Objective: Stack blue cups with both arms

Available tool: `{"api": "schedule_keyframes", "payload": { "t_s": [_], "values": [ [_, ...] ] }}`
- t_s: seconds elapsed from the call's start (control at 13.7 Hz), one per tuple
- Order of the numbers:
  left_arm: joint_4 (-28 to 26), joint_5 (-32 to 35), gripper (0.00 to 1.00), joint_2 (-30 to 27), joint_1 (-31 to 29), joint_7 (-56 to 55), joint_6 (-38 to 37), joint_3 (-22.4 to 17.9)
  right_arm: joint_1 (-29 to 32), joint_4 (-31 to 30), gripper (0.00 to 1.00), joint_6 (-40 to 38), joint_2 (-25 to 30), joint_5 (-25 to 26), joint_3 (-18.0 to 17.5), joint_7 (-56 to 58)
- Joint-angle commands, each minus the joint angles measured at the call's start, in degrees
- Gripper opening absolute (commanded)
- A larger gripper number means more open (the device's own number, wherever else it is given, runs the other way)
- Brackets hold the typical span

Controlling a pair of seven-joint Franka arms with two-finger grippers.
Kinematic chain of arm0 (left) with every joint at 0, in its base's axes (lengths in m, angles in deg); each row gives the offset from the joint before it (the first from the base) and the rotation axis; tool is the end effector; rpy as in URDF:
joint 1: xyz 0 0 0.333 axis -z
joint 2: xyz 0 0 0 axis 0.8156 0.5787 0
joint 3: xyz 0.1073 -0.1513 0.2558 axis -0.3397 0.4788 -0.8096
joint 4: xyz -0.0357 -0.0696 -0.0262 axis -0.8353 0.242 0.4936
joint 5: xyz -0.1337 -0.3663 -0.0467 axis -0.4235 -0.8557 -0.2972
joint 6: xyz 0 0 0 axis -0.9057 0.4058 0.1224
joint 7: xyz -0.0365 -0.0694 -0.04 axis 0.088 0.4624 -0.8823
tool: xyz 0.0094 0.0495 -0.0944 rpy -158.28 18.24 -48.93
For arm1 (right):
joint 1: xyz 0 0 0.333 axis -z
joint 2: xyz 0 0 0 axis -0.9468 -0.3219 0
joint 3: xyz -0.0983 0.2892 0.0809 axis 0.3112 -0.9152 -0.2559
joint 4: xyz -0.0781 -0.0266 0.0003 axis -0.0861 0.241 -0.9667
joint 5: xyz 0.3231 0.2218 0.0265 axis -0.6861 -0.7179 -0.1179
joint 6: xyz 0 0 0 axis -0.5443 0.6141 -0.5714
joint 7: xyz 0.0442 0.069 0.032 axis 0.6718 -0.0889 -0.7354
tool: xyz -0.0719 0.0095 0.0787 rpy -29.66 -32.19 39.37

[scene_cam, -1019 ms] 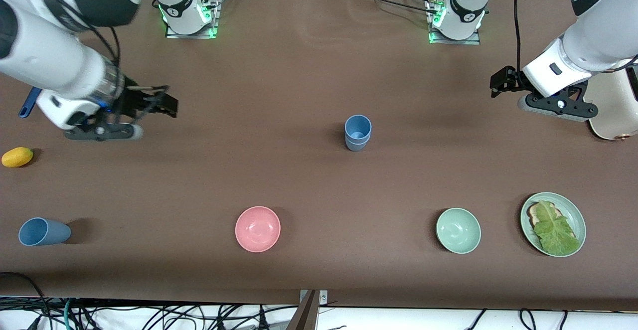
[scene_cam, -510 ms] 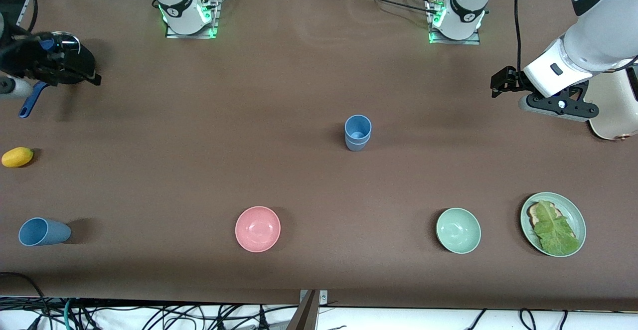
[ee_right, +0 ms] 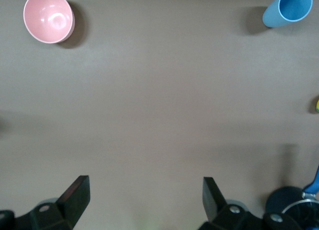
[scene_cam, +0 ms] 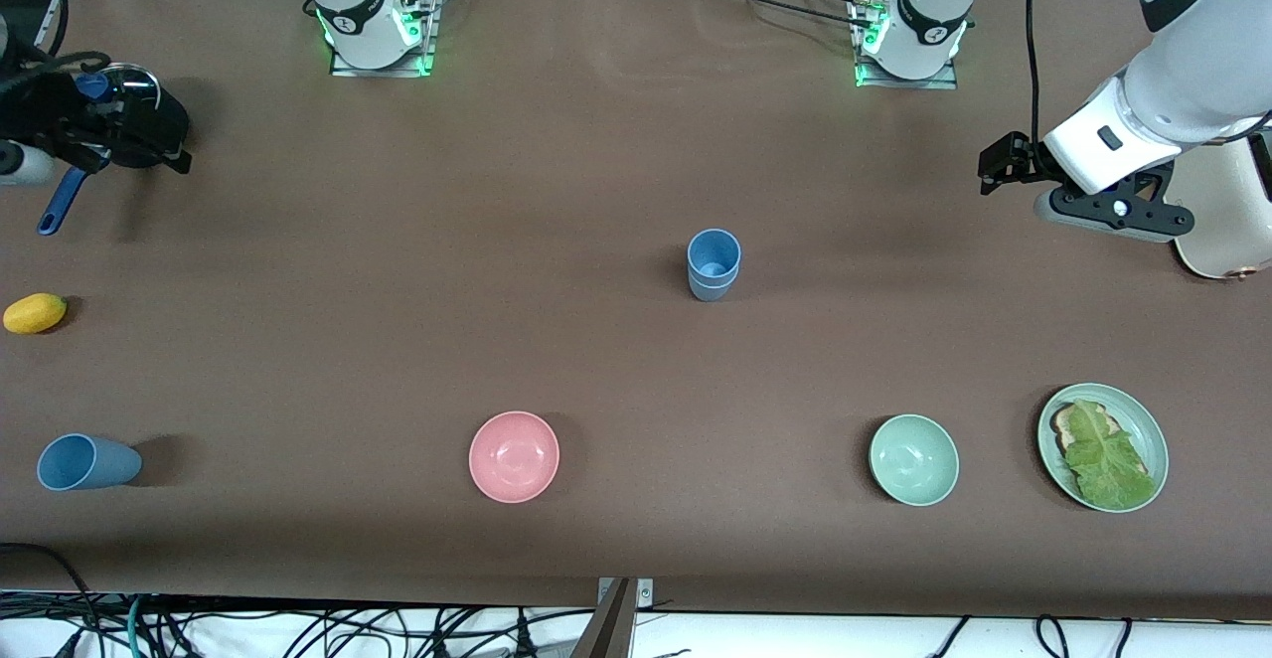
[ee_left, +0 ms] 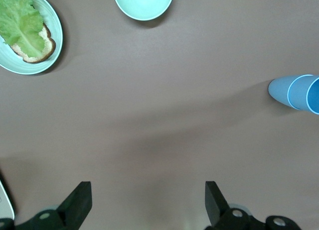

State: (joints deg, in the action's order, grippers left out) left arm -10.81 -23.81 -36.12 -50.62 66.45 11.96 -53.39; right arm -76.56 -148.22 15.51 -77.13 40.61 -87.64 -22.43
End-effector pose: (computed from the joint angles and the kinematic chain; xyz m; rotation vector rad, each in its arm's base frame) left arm 0.5427 -0.0752 0.5523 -3.1168 0.2982 0.1930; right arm 0.5600 0.0337 0.6304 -3.1257 -0.0037 0.0293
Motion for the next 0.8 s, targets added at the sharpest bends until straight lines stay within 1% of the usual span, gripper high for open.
{"api": "schedule_keyframes", "payload": {
  "t_s": [0.0,0.15,0.73],
  "values": [
    [1.5,0.8,1.00,0.6,-0.1,0.4,-1.2,0.0,0.6,-2.6,1.00,0.5,2.2,1.1,-0.9,0.5],
    [1.5,0.8,1.00,0.7,-0.1,0.4,-1.2,0.0,0.6,-1.4,1.00,0.1,2.0,2.3,-0.8,0.4],
    [1.5,0.8,1.00,0.6,-0.1,0.4,-1.2,0.0,0.6,-1.1,1.00,0.8,1.8,2.7,-0.5,-0.1]
  ]
}}
